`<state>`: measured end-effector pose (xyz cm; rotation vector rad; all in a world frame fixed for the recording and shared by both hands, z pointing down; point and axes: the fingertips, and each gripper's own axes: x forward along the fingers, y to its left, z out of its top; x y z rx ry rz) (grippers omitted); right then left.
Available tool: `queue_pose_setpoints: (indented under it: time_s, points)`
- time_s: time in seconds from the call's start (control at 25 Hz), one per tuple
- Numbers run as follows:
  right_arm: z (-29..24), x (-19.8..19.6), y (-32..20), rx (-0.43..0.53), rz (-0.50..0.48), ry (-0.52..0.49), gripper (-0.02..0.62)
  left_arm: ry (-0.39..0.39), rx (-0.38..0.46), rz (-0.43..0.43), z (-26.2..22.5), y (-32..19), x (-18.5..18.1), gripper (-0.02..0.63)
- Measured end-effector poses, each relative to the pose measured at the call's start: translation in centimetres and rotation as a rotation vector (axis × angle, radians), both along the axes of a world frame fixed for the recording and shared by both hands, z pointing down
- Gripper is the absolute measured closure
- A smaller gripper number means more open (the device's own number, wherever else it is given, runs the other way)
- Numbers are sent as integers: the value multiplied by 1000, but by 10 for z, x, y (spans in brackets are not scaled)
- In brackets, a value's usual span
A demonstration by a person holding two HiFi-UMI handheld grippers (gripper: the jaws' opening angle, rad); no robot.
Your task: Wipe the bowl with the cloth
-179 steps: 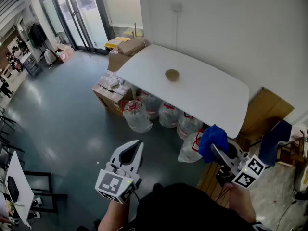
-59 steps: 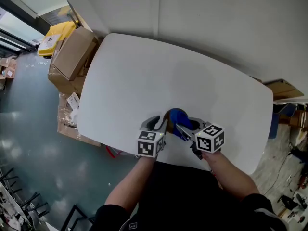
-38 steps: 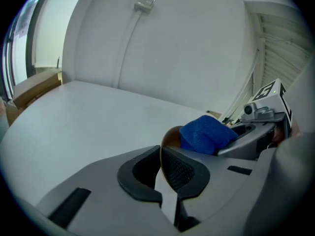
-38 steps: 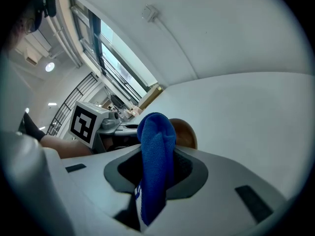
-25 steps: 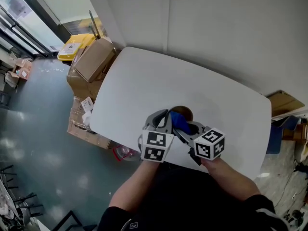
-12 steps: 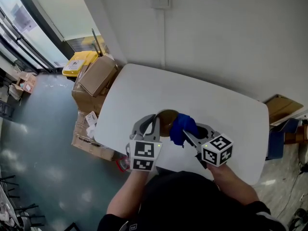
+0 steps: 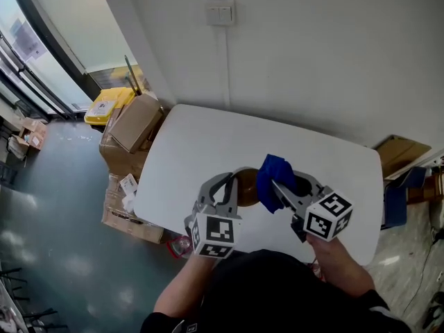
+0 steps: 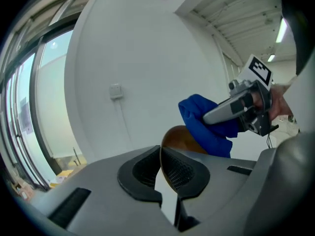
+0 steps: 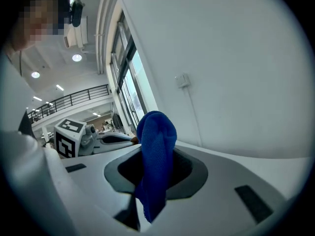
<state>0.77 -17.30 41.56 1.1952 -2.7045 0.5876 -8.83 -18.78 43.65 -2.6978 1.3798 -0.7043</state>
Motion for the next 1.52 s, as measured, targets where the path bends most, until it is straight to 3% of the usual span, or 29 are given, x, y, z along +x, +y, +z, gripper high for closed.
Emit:
queue_pose_setpoints:
  time_s: [0.2,0.44,0.68,0.8,1.12,1.36,1.52]
  points:
    - [-7,-36,13,2,-82,1,506,-15,73,41,-23,1,16,586]
    - [20,-75,32,-88,-146,1,506,-20,140,58,-46,-3,20,586]
    - [7,-51,15,-66,18,-58,506,-91,227,108,-57,17,32,583]
    - [0,-47,13,-56,48,-91,506,-122,277,138,-62,30,43,581]
    - [-5,-74,25,-19,-20,-33,508,-13,240,156,-74,30,34,578]
    - [-3,-91,34,-22,-70,10,514,-23,257,139,-78,30,10,578]
    - [-5,-92,33,5,-50,35,514,-17,264,134,-87,36,1,577]
